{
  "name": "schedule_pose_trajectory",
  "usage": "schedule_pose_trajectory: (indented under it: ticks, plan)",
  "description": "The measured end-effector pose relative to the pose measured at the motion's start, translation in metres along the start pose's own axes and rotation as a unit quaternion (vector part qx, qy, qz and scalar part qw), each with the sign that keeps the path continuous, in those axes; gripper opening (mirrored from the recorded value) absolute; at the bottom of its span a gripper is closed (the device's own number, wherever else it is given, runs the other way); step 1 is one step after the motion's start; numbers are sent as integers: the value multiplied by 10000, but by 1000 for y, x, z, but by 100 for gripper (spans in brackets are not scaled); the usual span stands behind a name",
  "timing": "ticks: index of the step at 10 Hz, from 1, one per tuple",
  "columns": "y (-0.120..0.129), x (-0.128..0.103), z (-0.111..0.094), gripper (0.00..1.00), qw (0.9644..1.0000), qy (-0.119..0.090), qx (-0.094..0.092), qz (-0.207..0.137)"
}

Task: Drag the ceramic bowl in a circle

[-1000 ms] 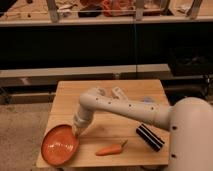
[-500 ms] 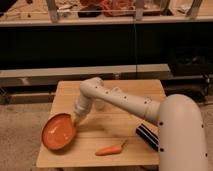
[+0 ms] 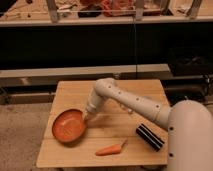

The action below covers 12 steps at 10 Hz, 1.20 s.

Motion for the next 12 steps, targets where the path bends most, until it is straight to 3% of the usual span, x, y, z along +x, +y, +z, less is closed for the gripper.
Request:
schedule_pose_trajectory:
  ticks: [4, 6, 10, 12]
  plan:
    - [11, -35, -8, 0, 9998, 13, -183, -46]
    - [6, -59, -3, 0, 9991, -45, -340, -243]
    - [9, -97, 2, 0, 9969, -52, -418, -665]
    - [5, -104, 8, 0, 9947, -92, -516, -885]
